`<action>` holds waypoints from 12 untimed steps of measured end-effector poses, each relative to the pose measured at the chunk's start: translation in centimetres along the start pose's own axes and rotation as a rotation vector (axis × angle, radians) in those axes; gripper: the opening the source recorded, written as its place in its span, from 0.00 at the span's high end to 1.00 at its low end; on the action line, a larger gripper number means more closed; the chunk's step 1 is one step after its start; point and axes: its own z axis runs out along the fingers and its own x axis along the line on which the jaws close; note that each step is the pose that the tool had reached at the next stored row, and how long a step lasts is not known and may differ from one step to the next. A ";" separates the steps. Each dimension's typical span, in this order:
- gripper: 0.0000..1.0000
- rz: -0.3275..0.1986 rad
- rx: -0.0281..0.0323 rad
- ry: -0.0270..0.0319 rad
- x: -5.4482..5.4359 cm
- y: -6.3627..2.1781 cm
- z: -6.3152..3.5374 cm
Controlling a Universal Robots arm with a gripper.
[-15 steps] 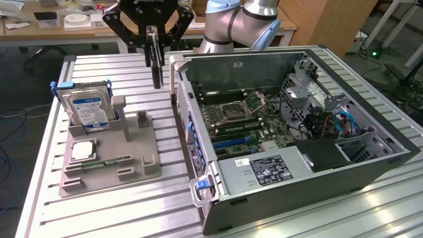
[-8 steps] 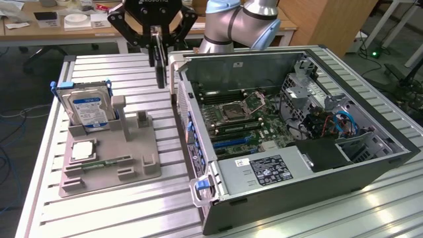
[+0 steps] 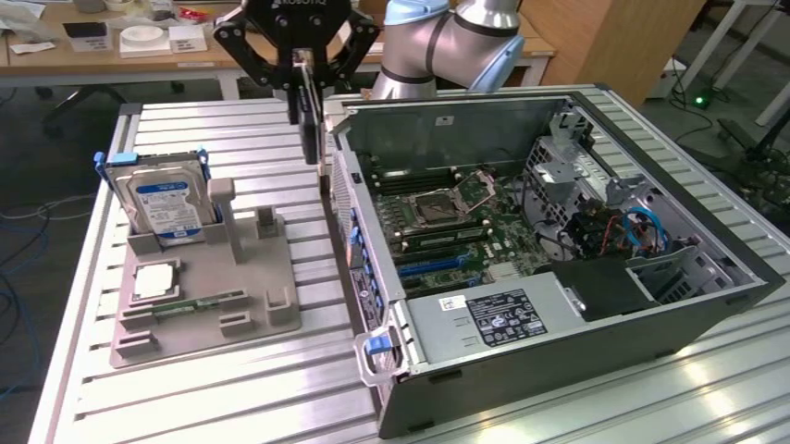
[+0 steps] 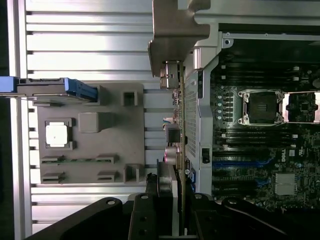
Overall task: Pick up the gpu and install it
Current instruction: 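Pick up the gpu and move the gpu toward the slot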
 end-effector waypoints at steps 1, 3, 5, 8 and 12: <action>0.72 0.000 0.0000 0.0000 -0.1 0.00 0.01; 0.72 0.000 0.0000 0.0000 -0.3 0.00 0.02; 0.72 0.000 0.0000 0.0000 -0.5 0.01 0.04; 0.72 0.000 0.0000 -0.0001 -0.8 0.01 0.06; 0.72 0.000 0.0000 0.0000 -1.3 0.02 0.10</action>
